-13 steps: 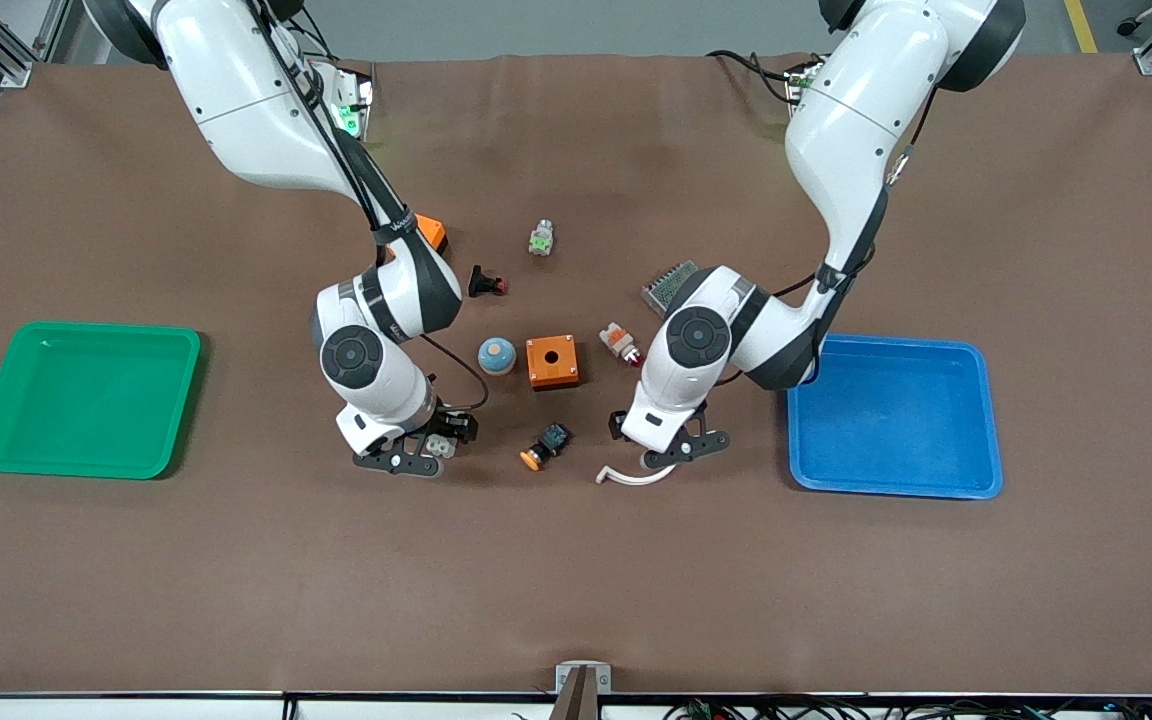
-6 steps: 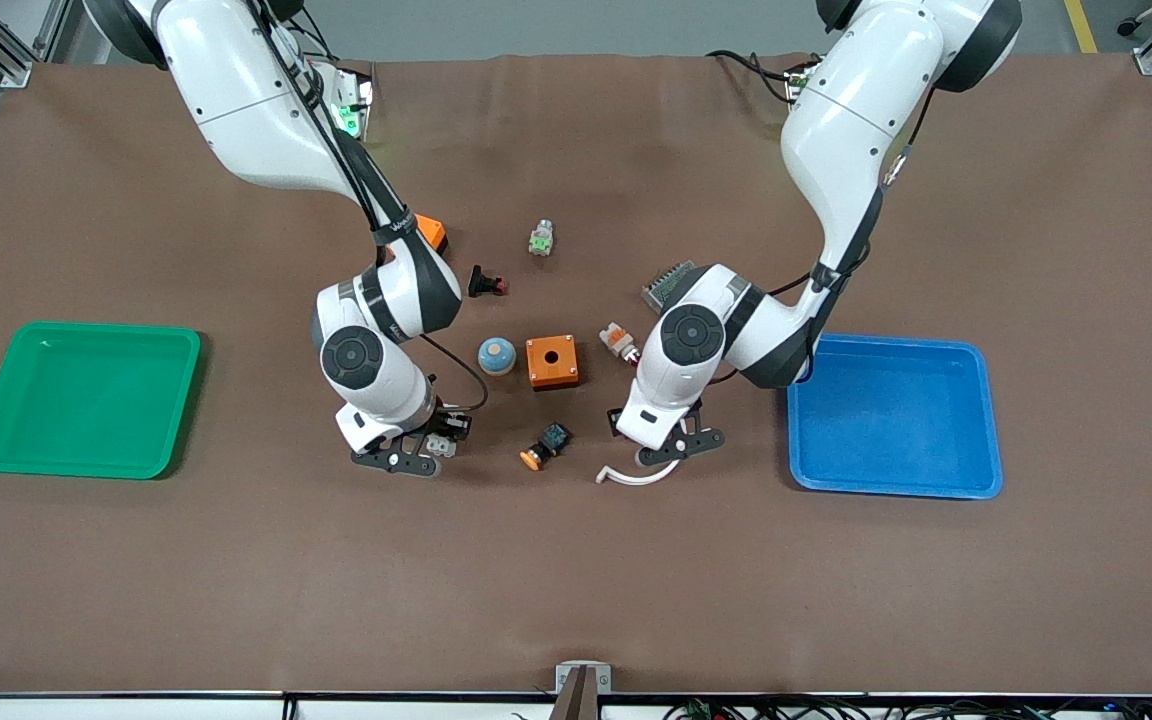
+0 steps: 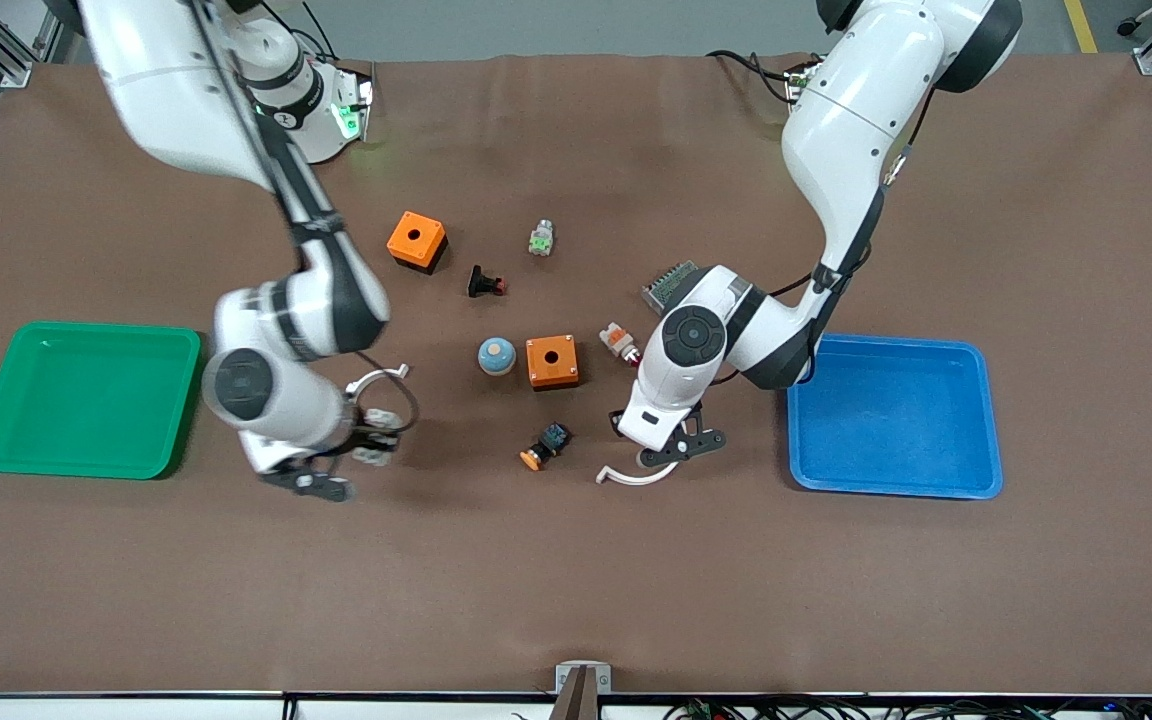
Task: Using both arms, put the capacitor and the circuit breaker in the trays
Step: 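Carry the breaker to the green tray while the left gripper carries the capacitor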
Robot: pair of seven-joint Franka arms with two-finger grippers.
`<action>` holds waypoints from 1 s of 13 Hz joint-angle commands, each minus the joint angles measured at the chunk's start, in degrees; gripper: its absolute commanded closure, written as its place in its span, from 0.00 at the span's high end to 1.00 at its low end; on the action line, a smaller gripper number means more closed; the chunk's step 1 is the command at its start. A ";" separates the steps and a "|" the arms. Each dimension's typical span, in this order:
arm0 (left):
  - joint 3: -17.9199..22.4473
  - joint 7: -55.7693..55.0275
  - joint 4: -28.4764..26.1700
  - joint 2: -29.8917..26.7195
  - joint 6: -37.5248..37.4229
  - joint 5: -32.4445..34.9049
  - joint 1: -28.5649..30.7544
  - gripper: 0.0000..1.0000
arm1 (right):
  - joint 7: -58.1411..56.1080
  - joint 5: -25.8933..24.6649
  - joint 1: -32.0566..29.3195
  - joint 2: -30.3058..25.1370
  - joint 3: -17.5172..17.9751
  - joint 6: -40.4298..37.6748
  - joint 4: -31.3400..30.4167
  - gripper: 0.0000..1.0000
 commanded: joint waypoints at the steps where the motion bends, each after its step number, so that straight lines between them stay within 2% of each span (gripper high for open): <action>1: 0.21 -1.16 0.74 0.57 0.85 1.49 -0.12 0.47 | -9.41 -1.11 -8.56 -4.56 1.16 -4.46 -1.18 0.00; 4: 0.29 -1.16 0.65 0.57 0.85 1.49 0.05 0.31 | -21.90 -4.27 -17.96 -5.45 0.99 -5.35 -2.84 0.00; 8: 0.21 -1.16 0.74 -0.65 -1.25 1.40 1.10 0.29 | -35.09 -4.54 -29.31 -5.45 0.90 -2.90 -6.88 0.00; 11: -0.58 -0.98 1.09 -5.56 -9.58 0.61 3.30 0.29 | -41.78 -4.54 -34.95 -6.59 0.99 6.22 -14.34 0.00; 13: -2.24 1.46 0.57 -9.51 -14.86 -0.26 6.53 0.29 | -44.60 -4.45 -37.93 -6.42 0.99 10.54 -17.25 0.00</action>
